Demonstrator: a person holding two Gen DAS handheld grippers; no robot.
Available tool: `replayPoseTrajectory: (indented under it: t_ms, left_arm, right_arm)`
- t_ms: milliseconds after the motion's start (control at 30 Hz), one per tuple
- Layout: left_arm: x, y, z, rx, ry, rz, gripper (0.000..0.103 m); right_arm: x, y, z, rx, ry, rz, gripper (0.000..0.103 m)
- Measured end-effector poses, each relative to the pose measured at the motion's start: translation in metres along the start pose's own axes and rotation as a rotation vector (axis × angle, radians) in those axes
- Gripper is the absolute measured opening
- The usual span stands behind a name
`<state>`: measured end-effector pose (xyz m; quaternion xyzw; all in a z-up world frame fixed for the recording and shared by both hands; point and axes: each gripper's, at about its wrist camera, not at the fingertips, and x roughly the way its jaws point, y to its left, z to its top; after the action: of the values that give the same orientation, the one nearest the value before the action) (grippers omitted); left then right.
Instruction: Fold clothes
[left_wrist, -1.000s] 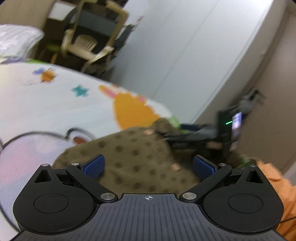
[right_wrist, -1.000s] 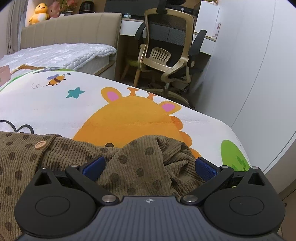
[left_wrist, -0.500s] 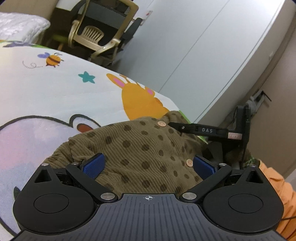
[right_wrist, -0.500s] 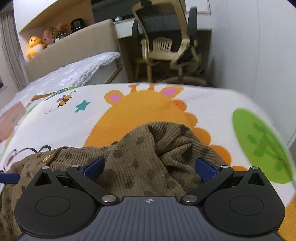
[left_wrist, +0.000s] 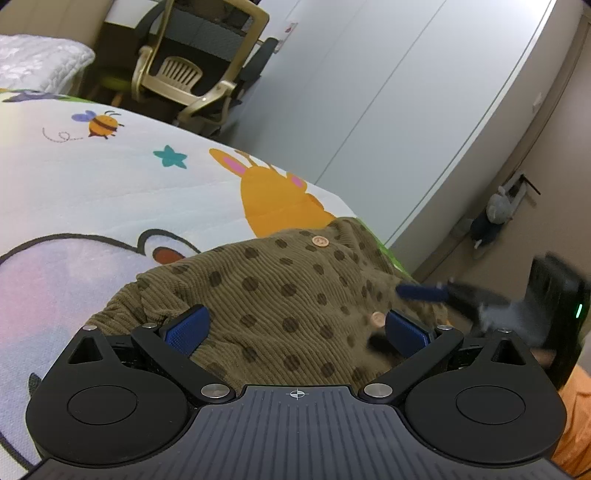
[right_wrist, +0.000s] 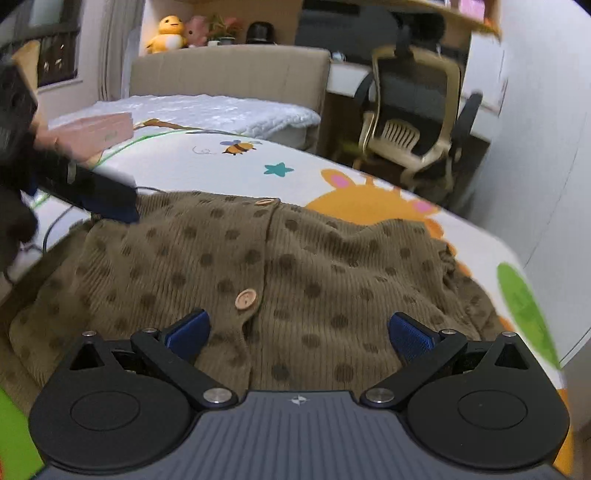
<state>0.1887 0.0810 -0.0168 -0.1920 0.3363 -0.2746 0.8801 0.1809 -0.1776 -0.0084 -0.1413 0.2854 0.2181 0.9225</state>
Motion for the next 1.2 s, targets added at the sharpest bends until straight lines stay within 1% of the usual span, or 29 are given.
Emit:
replayPoseTrajectory:
  t_ms: [67,133,233,300,433,500,567,700,767,833,900,1033,1100,1200]
  left_arm:
    - [-0.012,0.001,0.001,-0.030,-0.017,0.004,0.103]
    - [-0.032,0.000,-0.003,-0.044,-0.057,0.035,0.103]
    - [-0.062,0.001,-0.019,-0.059,-0.095,0.110,0.103]
    - [-0.077,0.005,-0.034,-0.107,-0.095,0.115,0.103]
    - [-0.089,0.009,-0.057,-0.227,-0.092,0.071,0.103]
    - [-0.089,0.007,-0.066,-0.285,-0.082,0.021,0.103]
    - [-0.085,0.003,-0.072,-0.310,-0.060,-0.017,0.103]
    - [-0.074,-0.008,-0.077,-0.314,-0.020,-0.051,0.103]
    - [-0.068,-0.013,-0.079,-0.349,-0.004,-0.105,0.103]
    - [-0.066,-0.019,-0.080,-0.367,-0.003,-0.141,0.103]
    - [-0.068,-0.023,-0.079,-0.366,-0.012,-0.152,0.103]
    - [-0.071,-0.022,-0.076,-0.412,-0.034,-0.191,0.103]
    - [-0.072,-0.023,-0.073,-0.421,-0.042,-0.201,0.103]
    - [-0.071,-0.027,-0.072,-0.418,-0.043,-0.204,0.103]
  right_arm:
    - [-0.002,-0.001,-0.002,0.013,0.006,0.005,0.103]
    - [-0.004,-0.002,-0.004,0.029,0.011,0.011,0.103]
    - [-0.003,-0.001,-0.004,0.033,0.017,0.008,0.103]
    - [-0.003,0.001,-0.003,0.028,0.018,0.001,0.103]
    - [-0.003,-0.002,-0.006,0.044,0.021,0.020,0.103]
    - [-0.004,-0.004,-0.006,0.051,0.026,0.029,0.103]
    - [-0.003,-0.003,-0.006,0.049,0.026,0.028,0.103]
    - [-0.011,-0.001,-0.004,0.074,0.023,0.013,0.103]
    - [-0.030,0.007,-0.003,0.069,-0.020,0.049,0.103]
    - [-0.053,0.025,-0.004,0.000,-0.072,0.117,0.103]
    - [-0.077,0.042,-0.004,-0.072,-0.123,0.187,0.103]
    - [-0.095,0.090,-0.008,-0.222,-0.136,0.373,0.103]
    - [-0.085,0.118,-0.011,-0.307,-0.118,0.375,0.103]
    - [-0.069,0.118,-0.002,-0.269,-0.112,0.301,0.103]
